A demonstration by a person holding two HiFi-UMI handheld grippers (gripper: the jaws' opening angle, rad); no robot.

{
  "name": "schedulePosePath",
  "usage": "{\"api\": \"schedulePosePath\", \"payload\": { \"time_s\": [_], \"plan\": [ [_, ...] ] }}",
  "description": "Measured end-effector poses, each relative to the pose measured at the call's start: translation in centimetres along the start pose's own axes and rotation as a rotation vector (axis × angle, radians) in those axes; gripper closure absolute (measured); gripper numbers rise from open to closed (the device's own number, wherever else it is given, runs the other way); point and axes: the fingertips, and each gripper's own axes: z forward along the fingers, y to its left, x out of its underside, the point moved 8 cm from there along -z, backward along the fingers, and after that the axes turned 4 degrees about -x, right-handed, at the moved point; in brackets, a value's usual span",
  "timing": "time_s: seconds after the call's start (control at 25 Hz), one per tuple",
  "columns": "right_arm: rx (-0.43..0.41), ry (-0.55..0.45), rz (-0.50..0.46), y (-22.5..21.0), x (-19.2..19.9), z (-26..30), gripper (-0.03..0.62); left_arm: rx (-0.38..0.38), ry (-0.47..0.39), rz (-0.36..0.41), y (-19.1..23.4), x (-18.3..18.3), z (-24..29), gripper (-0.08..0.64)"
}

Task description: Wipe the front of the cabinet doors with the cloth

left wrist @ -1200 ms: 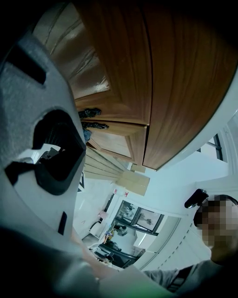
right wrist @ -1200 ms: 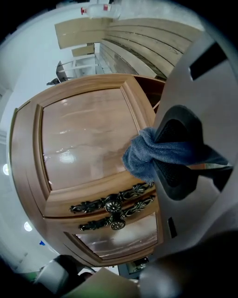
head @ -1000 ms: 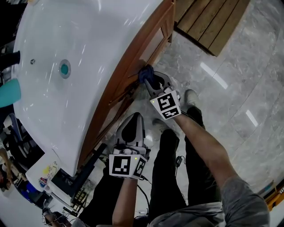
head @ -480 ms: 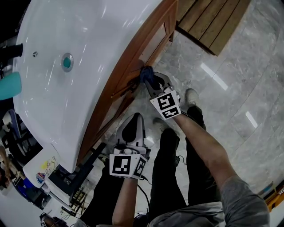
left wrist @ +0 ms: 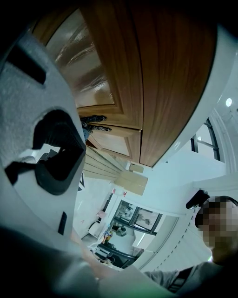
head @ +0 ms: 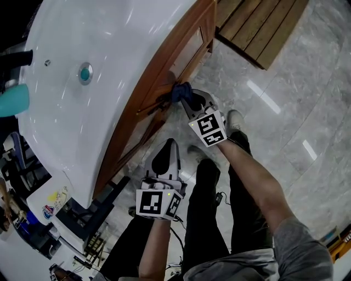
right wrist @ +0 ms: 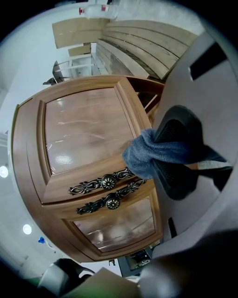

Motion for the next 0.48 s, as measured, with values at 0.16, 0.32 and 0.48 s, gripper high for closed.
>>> {"api": "schedulePosePath", "payload": {
  "time_s": [0.16,0.32,0.48],
  "plan": [
    [0.014,-0.010,0.001,-0.1,-0.2,-2.0,0.518,0.008,-0.008,-0.002,-0.5,-0.1,-0.5,0.552],
    [0.022,-0.016,-0.012,0.2,-0.5,-4.6,0.518,0.017,-0.010,-0.002,-1.2,-0.1,-1.1,0.552],
    [0.027,-0.026,-0.015,0.6,-1.0,-7.1,0.518,0.030,-0.011,0.008,-2.1,-0.5,-2.0,0.552]
  ]
}}
